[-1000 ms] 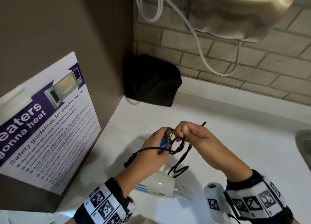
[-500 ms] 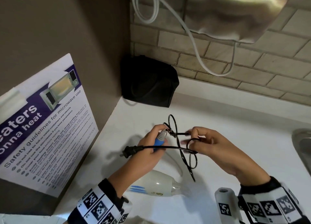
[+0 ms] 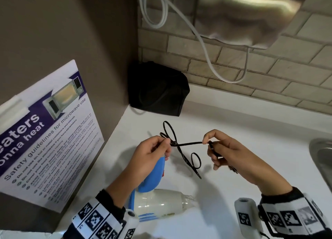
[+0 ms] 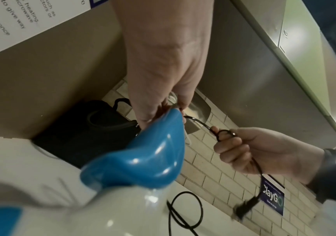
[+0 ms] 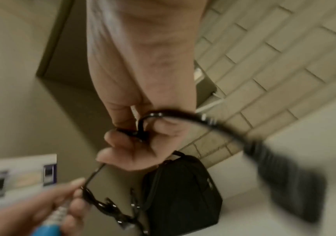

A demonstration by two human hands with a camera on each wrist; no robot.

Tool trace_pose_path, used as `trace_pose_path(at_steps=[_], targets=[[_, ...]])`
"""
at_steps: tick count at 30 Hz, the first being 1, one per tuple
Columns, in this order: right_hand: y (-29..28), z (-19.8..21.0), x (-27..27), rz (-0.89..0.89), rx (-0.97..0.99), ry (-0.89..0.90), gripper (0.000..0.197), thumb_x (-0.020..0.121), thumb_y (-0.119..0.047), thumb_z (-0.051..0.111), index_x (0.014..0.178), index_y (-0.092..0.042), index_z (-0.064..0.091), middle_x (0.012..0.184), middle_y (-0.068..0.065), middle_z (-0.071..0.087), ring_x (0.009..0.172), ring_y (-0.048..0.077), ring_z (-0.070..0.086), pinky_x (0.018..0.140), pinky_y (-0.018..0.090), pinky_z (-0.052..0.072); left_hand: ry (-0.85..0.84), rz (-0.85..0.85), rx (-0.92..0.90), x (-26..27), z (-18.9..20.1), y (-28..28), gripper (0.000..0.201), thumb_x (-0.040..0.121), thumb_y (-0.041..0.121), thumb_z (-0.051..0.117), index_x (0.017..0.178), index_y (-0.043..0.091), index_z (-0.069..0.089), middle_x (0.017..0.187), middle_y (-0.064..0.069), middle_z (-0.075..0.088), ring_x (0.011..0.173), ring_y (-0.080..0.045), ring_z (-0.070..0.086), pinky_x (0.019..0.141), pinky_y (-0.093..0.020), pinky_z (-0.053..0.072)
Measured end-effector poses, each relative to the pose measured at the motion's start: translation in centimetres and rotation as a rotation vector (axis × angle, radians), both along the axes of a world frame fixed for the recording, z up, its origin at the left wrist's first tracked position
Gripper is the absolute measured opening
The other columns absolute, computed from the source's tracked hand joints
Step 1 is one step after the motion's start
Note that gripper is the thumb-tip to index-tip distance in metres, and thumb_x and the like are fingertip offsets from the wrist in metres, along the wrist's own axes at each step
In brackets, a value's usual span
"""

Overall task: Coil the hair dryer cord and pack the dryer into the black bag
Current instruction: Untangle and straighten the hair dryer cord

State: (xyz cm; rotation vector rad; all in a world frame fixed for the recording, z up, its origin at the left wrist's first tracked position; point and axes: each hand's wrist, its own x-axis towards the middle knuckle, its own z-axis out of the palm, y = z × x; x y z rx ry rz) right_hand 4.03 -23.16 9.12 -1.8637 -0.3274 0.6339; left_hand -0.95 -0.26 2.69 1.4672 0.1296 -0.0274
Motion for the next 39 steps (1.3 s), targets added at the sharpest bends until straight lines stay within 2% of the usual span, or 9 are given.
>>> trace_pose_path(at_steps=[3, 10, 17, 20, 23, 25, 30, 35, 39], targets=[[0.1, -1.3, 0.2, 0.078, -0.187, -0.216, 0.026, 0.099, -0.006, 0.033, 0.109, -0.026, 0.047, 0.07, 0.0, 0.055, 0.066, 0.013, 0.047, 0.071, 0.025, 0.043, -0.016, 0.042, 0.026, 0.1, -0.1, 0.2, 0.028, 0.095, 0.026, 0.052, 0.079, 0.006, 0.064, 0.07, 0.001, 0.064, 0.068, -0.013, 0.06, 0.066, -0.034, 0.053], [0.7, -5.4, -0.2, 0.225, -0.52, -0.486, 0.049, 0.078, 0.014, 0.039, 0.083, -0.03, 0.06, 0.071, -0.005, 0.059, 0.063, 0.007, 0.052, 0.066, 0.03, 0.048, -0.039, 0.044, 0.029, -0.2, -0.3, 0.3, 0.024, 0.097, 0.026, 0.048, 0.09, 0.017, 0.069, 0.085, -0.001, 0.066, 0.077, -0.013, 0.062, 0.062, -0.037, 0.053], [0.8, -8.8, 0.3, 0.171, -0.673, -0.55, 0.049, 0.091, 0.001, 0.038, 0.107, -0.036, 0.065, 0.085, -0.018, 0.058, 0.078, -0.001, 0.057, 0.072, 0.017, 0.047, -0.074, -0.041, 0.061, -0.7, 0.1, 0.1, 0.026, 0.1, 0.021, 0.041, 0.107, 0.022, 0.066, 0.076, 0.001, 0.057, 0.078, -0.015, 0.058, 0.056, -0.023, 0.051], [1.0, -8.8, 0.2, 0.028, -0.419, -0.474, 0.032, 0.094, -0.009, 0.041, 0.099, -0.026, 0.067, 0.089, -0.023, 0.062, 0.081, -0.007, 0.06, 0.077, 0.016, 0.049, -0.056, -0.02, 0.057, -0.6, 0.3, 0.2, 0.026, 0.1, 0.016, 0.04, 0.103, 0.022, 0.065, 0.078, 0.003, 0.058, 0.081, -0.01, 0.06, 0.061, -0.023, 0.051], [1.3, -8.1, 0.5, -0.007, -0.305, -0.279, 0.025, 0.091, -0.008, 0.043, 0.087, -0.018, 0.066, 0.09, -0.003, 0.066, 0.079, 0.005, 0.062, 0.074, 0.029, 0.05, -0.025, 0.002, 0.035, -0.4, 0.5, 0.3, 0.029, 0.1, 0.011, 0.038, 0.096, 0.021, 0.065, 0.074, 0.006, 0.058, 0.075, -0.007, 0.058, 0.073, -0.029, 0.048], [1.3, -7.8, 0.8, 0.02, -0.308, -0.234, 0.029, 0.089, 0.002, 0.044, 0.085, -0.015, 0.067, 0.1, 0.004, 0.067, 0.091, 0.017, 0.063, 0.077, 0.027, 0.051, 0.001, 0.017, 0.014, -0.4, 0.7, 0.3, 0.028, 0.099, 0.011, 0.042, 0.089, 0.021, 0.066, 0.068, 0.007, 0.057, 0.069, -0.008, 0.056, 0.072, -0.031, 0.046], [0.4, -7.3, 1.4, 0.032, -0.111, -0.08, 0.035, 0.087, 0.008, 0.042, 0.093, -0.016, 0.067, 0.102, -0.005, 0.069, 0.098, 0.013, 0.061, 0.086, 0.025, 0.047, -0.026, -0.004, 0.112, -0.5, 0.7, 0.2, 0.047, 0.091, 0.0, 0.051, 0.071, 0.039, 0.07, 0.071, 0.004, 0.06, 0.064, -0.018, 0.054, 0.063, -0.035, 0.05], [0.7, -5.6, 1.4, 0.053, -0.132, -0.118, 0.039, 0.094, 0.001, 0.041, 0.1, -0.026, 0.068, 0.112, -0.013, 0.066, 0.11, 0.002, 0.057, 0.09, 0.025, 0.046, -0.128, -0.051, 0.213, -0.7, 1.2, -0.6, 0.022, 0.094, 0.02, 0.054, 0.093, 0.033, 0.072, 0.097, 0.011, 0.074, 0.088, -0.005, 0.065, 0.083, -0.03, 0.052], [2.3, -1.9, 0.3, -0.036, -0.003, -0.313, 0.028, 0.098, -0.012, 0.047, 0.109, -0.029, 0.066, 0.116, -0.017, 0.063, 0.115, 0.0, 0.054, 0.098, 0.025, 0.045, -0.187, -0.072, 0.307, -0.9, 1.5, -0.8, 0.031, 0.098, 0.024, 0.047, 0.095, 0.048, 0.066, 0.1, -0.002, 0.07, 0.081, -0.016, 0.057, 0.077, -0.045, 0.052]])
